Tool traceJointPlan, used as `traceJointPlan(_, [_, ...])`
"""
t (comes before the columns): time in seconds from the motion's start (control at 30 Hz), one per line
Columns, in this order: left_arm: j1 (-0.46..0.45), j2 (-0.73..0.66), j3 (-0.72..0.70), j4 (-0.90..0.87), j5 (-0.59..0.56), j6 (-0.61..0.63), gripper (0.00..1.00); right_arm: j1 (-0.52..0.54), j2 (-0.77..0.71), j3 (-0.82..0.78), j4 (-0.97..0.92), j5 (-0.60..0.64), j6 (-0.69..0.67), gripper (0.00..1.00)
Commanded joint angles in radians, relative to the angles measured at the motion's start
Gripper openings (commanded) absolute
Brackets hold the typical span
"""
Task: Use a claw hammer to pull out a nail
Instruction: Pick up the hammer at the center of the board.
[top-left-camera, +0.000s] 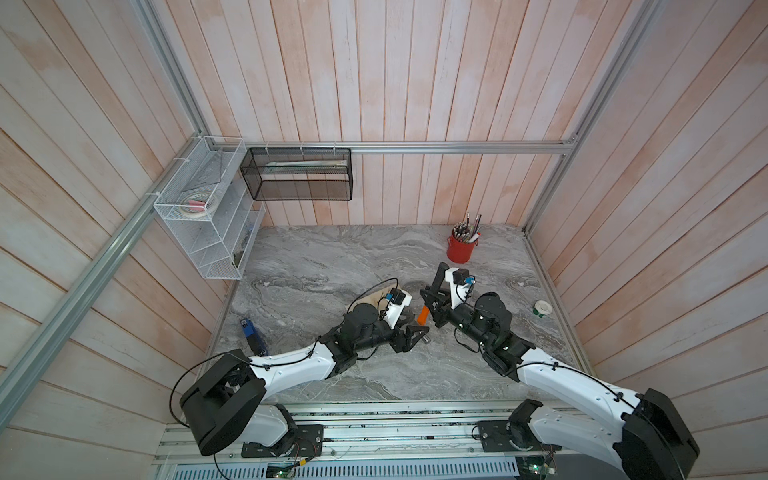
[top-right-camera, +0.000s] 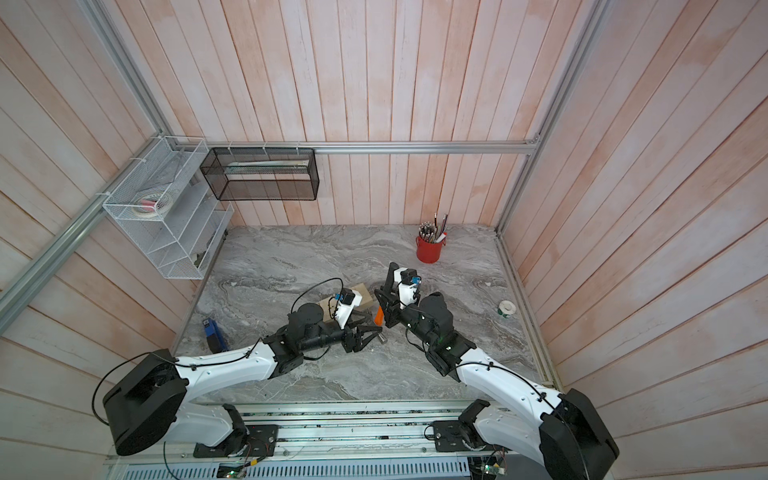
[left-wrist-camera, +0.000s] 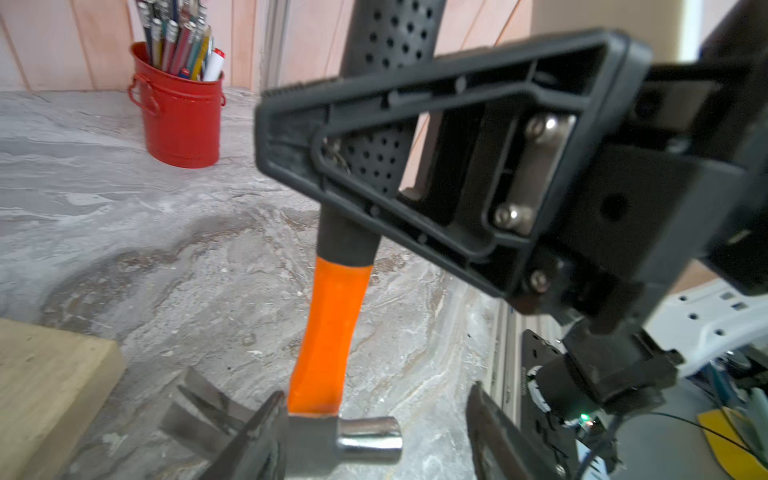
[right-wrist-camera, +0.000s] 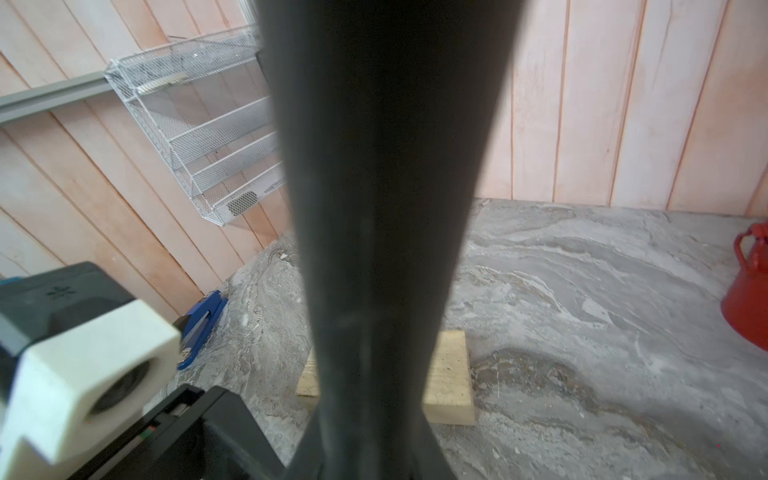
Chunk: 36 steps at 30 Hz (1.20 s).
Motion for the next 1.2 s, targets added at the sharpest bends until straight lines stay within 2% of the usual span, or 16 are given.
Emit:
traceJointPlan(0.0, [-0.007, 0.026, 0.027, 0.033, -0.087, 0.052, 0.68, 0.020, 0.003, 0.069, 0.026, 0.064, 0.077, 0.00])
traceJointPlan(0.17, [-0.013, 0.068, 0.047, 0.047, -0.055, 0.065, 0.64, 0.033, 0.023, 0.077, 0.028, 0.077, 0.124, 0.00])
traceJointPlan(0.4, [-0.014, 0.116, 0.048, 0.069, -0.072, 0.065, 0.59, 0.039, 0.029, 0.078, 0.047, 0.030, 0.135, 0.00])
traceJointPlan(0.97, [-0.007, 0.107, 0.009, 0.135, -0.055, 0.059, 0.11, 0.036, 0.018, 0.062, -0.004, 0.032, 0.104, 0.00])
traceJointPlan(1.0, [-0.007, 0.106, 0.006, 0.139, -0.055, 0.057, 0.02, 0.036, 0.016, 0.064, -0.009, 0.033, 0.099, 0.00])
traceJointPlan(1.1, [-0.007, 0.099, 0.000, 0.145, -0.064, 0.056, 0.00, 0.036, 0.011, 0.068, -0.021, 0.035, 0.091, 0.00])
traceJointPlan(1.17, [-0.007, 0.099, 0.000, 0.143, -0.068, 0.055, 0.00, 0.036, 0.008, 0.075, -0.038, 0.050, 0.092, 0.09])
